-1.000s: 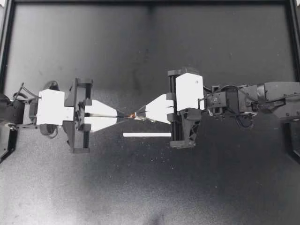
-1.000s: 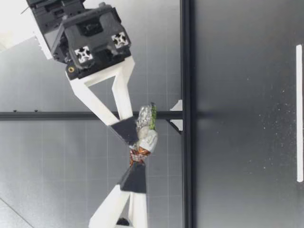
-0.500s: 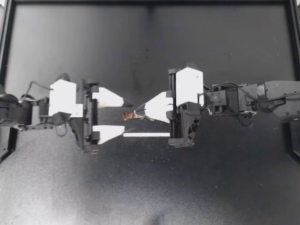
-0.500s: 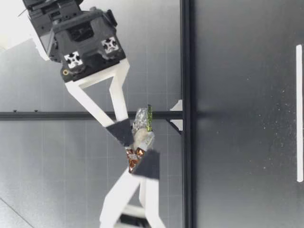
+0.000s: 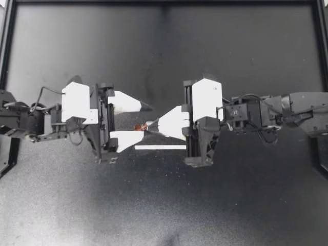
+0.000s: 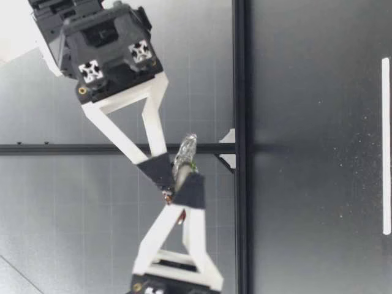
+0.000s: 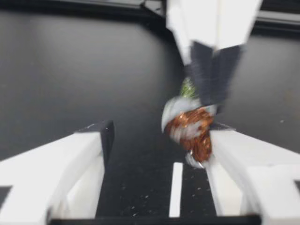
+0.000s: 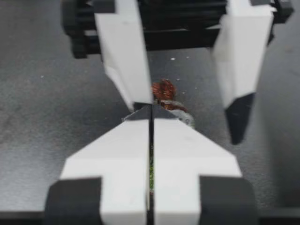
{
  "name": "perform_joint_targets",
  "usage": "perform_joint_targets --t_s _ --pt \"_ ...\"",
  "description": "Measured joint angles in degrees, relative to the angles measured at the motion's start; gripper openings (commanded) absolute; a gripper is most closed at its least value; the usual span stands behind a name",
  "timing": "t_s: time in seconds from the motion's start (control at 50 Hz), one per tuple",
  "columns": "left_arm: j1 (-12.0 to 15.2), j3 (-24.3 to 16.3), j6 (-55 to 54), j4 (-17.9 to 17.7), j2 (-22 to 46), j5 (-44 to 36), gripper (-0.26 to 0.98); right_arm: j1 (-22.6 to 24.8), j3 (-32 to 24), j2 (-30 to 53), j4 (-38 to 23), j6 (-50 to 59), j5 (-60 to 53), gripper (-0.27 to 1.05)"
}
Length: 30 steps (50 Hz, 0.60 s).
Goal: Pick up the candy and unwrap it.
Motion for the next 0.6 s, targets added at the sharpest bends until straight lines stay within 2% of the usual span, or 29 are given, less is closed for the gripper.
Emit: perform_joint_targets --t_s 0.34,0.6 --pt "1.05 0.88 0.26 -0.79 0.35 0.18 0.55 0.26 0.7 -1.23 0.09 2.37 1.05 -0.17" --pt "1.05 2.29 0.26 -0.44 0.09 0.26 0.55 -2.72 1.67 -1.49 0.0 2.46 1.05 -0.17"
